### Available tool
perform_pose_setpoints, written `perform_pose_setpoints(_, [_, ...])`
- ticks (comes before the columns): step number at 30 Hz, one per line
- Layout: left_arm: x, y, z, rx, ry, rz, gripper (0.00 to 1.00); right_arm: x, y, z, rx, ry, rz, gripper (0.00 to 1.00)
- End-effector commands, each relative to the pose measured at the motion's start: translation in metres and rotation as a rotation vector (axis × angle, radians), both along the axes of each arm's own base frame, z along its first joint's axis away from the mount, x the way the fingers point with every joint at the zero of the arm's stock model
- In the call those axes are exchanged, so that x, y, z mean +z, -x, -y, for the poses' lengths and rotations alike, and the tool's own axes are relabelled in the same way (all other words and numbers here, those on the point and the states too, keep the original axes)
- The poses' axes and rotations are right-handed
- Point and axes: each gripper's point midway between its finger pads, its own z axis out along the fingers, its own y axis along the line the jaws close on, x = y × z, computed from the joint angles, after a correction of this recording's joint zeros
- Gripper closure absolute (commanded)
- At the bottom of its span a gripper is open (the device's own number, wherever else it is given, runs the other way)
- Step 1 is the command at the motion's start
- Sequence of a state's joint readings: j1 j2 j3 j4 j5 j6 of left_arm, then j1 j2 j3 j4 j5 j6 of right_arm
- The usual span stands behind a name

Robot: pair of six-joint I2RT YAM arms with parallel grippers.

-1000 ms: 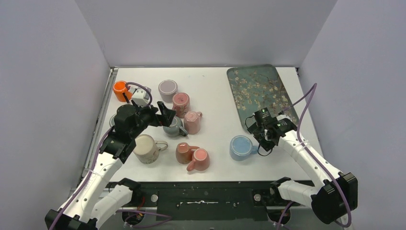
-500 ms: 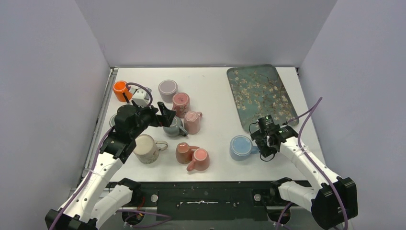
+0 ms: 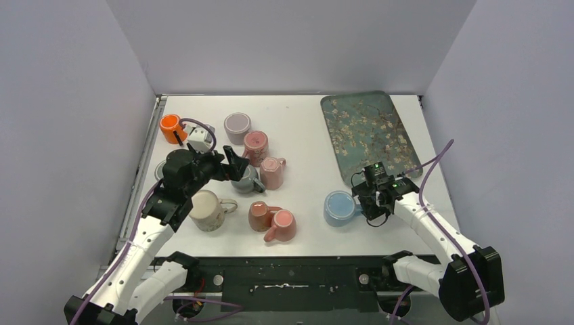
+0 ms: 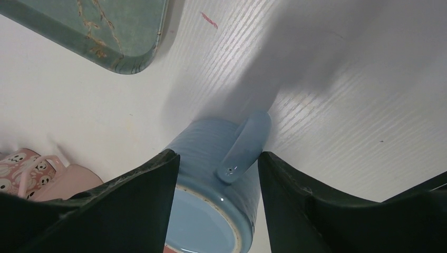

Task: Turn the mug right side up
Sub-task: Turn over the cup at the center of the board.

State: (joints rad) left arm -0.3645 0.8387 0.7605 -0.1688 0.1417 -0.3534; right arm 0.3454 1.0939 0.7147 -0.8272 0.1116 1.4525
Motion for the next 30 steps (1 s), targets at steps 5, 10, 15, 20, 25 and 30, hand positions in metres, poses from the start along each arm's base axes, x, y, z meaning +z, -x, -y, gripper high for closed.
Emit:
perform_pose_setpoints(5, [0.018,0.001,0.005,-0.036,0.02,0.075,0.03,0.012,-0.021,-0.004,-0.029,-0.025,0.084,0.46])
perform_pose_setpoints(10, [0.016,0.001,0.005,-0.036,0.019,0.075,0.03,0.012,-0.017,-0.001,-0.04,0.007,0.061,0.47])
perform_pose_setpoints(15, [0.017,-0.002,0.009,-0.051,0.026,0.069,0.03,0.008,-0.017,-0.001,-0.046,0.002,0.052,0.49])
perform_pose_setpoints(20, [0.02,-0.002,0.008,-0.041,0.036,0.074,0.03,0.003,-0.016,-0.006,-0.048,-0.02,0.037,0.51])
perform_pose_setpoints(25, [0.019,-0.002,0.009,-0.044,0.038,0.07,0.04,0.001,-0.019,-0.008,-0.052,-0.029,0.035,0.52])
perform_pose_setpoints(30, [0.02,-0.001,0.008,-0.041,0.043,0.077,0.04,-0.002,-0.022,-0.009,-0.043,-0.021,0.017,0.54])
